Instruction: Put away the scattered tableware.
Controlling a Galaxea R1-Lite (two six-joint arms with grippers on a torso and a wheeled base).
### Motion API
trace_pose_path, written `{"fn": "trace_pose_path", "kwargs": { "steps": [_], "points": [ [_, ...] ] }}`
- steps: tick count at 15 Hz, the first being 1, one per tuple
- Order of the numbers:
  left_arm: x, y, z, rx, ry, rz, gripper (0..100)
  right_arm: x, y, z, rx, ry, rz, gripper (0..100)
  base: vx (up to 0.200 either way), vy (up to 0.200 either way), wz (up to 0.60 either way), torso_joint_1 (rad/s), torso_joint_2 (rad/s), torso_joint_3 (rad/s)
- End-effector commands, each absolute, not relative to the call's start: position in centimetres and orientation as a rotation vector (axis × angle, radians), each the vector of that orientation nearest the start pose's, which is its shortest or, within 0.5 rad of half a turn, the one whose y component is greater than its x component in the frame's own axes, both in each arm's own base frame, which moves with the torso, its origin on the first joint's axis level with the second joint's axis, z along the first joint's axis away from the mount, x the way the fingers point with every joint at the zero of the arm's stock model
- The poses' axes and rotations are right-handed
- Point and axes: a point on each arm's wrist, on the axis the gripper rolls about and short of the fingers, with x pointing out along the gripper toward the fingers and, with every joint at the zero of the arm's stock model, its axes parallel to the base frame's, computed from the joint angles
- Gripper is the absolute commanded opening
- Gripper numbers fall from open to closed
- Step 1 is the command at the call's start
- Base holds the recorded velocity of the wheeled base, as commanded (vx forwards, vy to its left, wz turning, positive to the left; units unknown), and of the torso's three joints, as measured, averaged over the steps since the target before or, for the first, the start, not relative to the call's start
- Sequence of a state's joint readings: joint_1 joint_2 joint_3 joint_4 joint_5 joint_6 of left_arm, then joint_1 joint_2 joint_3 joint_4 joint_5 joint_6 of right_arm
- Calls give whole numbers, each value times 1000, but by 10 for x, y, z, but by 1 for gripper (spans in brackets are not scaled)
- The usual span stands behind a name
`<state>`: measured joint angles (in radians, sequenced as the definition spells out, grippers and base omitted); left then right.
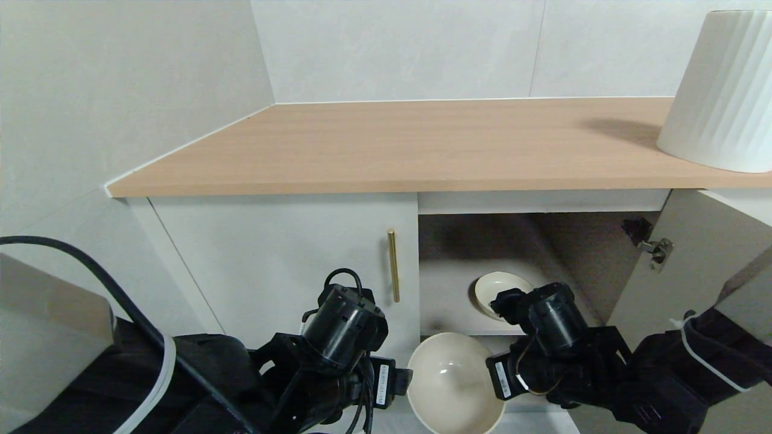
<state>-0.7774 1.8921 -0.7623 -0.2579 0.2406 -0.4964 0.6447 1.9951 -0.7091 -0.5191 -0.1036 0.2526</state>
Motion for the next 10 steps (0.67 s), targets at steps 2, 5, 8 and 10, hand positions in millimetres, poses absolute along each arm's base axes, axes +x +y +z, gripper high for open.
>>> {"fn": "trace_pose_path", "kwargs": {
  "steps": [2, 5, 8, 10],
  "points": [
    [220, -209, 82, -34, 860, -296, 100, 285, 176, 45, -27, 791, 313, 0, 0, 0, 0, 0, 0, 0],
    [220, -209, 82, -34, 860, -296, 100, 311, 170, 42, 52, 761, 202, 0, 0, 0, 0, 0, 0, 0],
    [220, -209, 82, -33, 861, -295, 100, 332, 170, 47, 189, 722, 100, 0, 0, 0, 0, 0, 0, 0],
    [220, -209, 81, -33, 861, -295, 100, 339, 169, 53, 262, 705, 72, 0, 0, 0, 0, 0, 0, 0]
  ]
}}
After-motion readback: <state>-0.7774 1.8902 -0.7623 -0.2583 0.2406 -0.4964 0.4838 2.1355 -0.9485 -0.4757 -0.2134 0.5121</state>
